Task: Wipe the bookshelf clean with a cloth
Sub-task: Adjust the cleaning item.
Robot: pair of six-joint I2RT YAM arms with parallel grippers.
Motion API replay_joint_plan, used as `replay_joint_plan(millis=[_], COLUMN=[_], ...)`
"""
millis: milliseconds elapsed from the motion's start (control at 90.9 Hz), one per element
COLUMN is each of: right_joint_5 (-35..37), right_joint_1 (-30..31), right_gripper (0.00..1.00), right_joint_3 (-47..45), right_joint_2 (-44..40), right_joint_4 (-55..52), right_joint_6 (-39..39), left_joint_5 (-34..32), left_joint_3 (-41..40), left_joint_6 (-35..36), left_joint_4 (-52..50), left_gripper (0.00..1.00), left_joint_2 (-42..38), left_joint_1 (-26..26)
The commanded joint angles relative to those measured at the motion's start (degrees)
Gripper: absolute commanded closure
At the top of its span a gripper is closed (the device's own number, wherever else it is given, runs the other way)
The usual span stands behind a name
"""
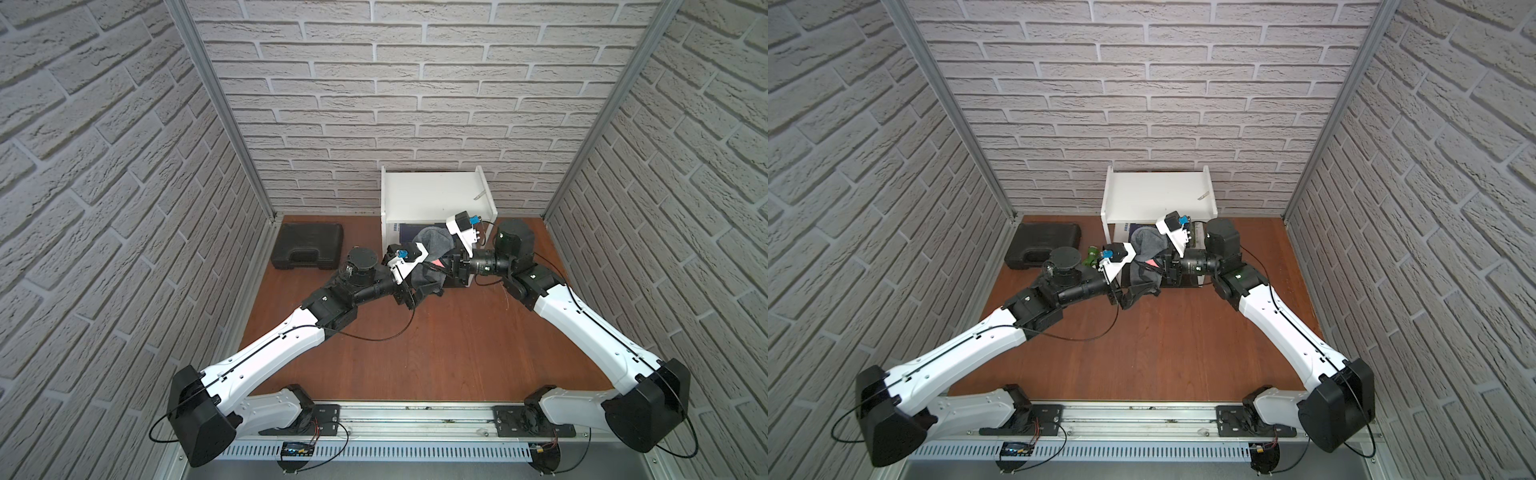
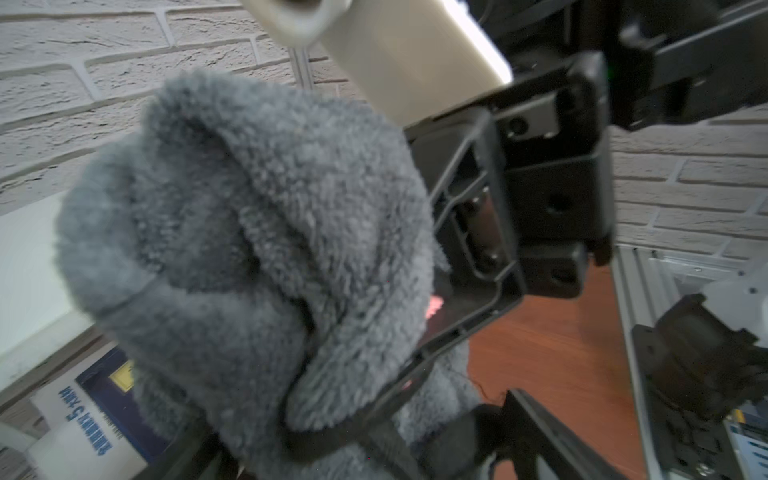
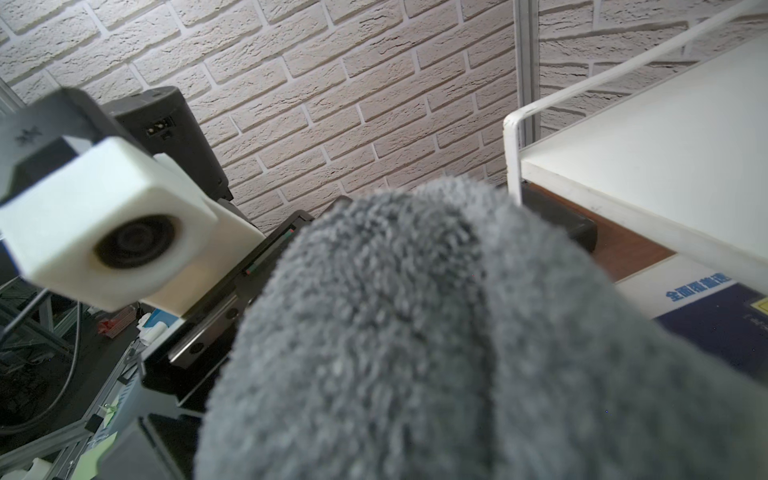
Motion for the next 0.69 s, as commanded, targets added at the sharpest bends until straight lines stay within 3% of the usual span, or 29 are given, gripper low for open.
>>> replay_joint_plan(millis=[0,242,473,528,616,682], right_joint_5=[2.4,0.0,0.4,0.3,1.9,4.3], right_joint_1=[0.3,0.3,0.3,0.3,0.3,0.3], right_gripper=[0.97,0.97,0.97,0.97,0.95,0.92], right_joint_3=[3.6,7.0,6.0,5.8,5.7,5.7], right_joint_2=[-0.2,4.0,4.5,4.6,4.9,4.9], right_joint_4=[-3.7,-1.6,-1.2,-1.0,-2.7,-4.1], right_joint_6=[3.1,15.8,17.0,17.2,16.7,16.0], left_joint_5=[-7.8,-10.0,-7.1,-6.7,-6.0,-5.3], left_joint_3=[-1.8,2.3,1.8,1.9,0.7,-1.6], left_joint_6=[5.2,11.3,9.2,8.7,7.6,6.4], left_joint_4=[5.6,4.5,14.0,15.0,17.5,21.4], left_gripper=[0.02,0.06,0.15,0.25,0.53,0.68], left_joint_2=[-0.8,4.2,6.0,6.2,5.9,5.0], left_joint_1=[-0.2,-1.6,-2.2,-2.2,-2.2,-2.1])
